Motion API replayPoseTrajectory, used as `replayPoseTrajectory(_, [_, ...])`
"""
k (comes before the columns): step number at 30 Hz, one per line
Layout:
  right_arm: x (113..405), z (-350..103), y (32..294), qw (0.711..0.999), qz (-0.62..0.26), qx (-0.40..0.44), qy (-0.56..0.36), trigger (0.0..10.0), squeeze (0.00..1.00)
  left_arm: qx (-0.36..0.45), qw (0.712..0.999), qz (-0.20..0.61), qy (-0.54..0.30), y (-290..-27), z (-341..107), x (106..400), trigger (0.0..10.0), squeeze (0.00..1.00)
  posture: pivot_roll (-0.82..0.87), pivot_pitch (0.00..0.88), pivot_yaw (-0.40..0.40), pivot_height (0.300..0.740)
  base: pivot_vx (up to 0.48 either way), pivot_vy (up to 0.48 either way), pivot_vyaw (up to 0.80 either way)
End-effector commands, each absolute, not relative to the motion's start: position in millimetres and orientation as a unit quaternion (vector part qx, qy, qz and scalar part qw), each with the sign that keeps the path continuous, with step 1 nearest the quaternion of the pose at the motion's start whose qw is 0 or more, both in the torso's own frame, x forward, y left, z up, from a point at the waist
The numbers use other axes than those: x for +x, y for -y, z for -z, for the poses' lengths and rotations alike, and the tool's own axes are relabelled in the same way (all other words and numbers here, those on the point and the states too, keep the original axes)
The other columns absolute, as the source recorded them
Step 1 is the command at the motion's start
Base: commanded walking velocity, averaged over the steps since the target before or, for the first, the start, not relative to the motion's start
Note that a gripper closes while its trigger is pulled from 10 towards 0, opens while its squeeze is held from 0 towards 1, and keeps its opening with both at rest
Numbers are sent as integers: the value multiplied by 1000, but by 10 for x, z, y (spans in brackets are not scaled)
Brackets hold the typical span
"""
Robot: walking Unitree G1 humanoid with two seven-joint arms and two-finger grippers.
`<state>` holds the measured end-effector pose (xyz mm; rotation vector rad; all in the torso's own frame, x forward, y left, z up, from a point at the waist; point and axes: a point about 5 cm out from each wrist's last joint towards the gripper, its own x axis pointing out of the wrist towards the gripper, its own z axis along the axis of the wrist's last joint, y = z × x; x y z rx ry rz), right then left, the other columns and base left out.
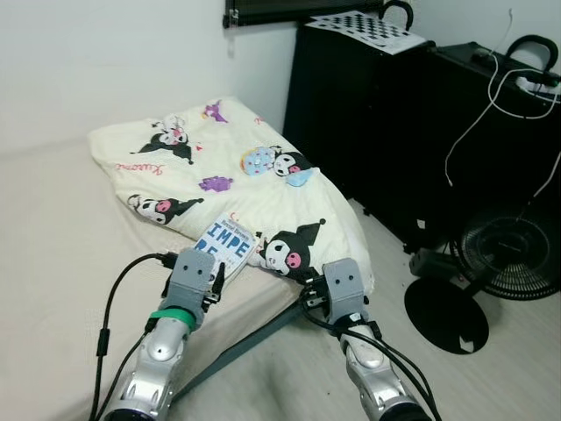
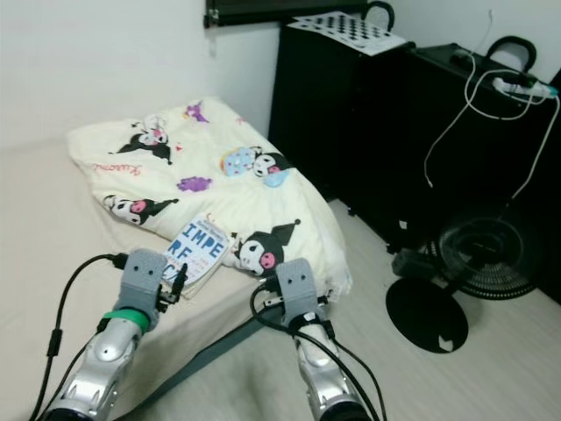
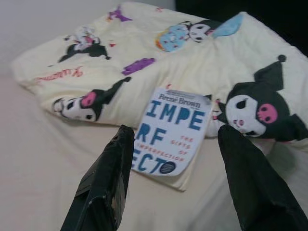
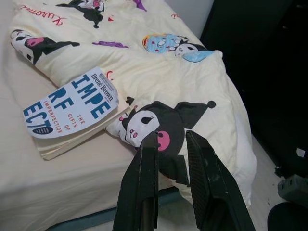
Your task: Clean up the room
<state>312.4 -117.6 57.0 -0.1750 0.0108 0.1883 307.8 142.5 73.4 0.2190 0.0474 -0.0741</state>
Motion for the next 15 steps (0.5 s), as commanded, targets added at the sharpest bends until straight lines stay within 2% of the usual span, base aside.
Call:
replayPoseTrajectory(1, [3091,-504,1241,992,-86,-90,-20,10000,0,109,992,46,-39,-1374,-660,3050,10000,0,-5,34,-7,740,240,-274,0])
replayPoseTrajectory(12, [3087,-505,1254,992,-83,-92,-19,10000,0,102,993,44,-41,-1365,-667,3070,10000,0,-10,33,-4,740,218,-303,0])
replayPoseTrajectory(15, [3084,-505,1256,992,-83,-92,-19,10000,0,100,993,42,-42,-1370,-667,3069,10000,0,-9,34,-6,740,0,0,0])
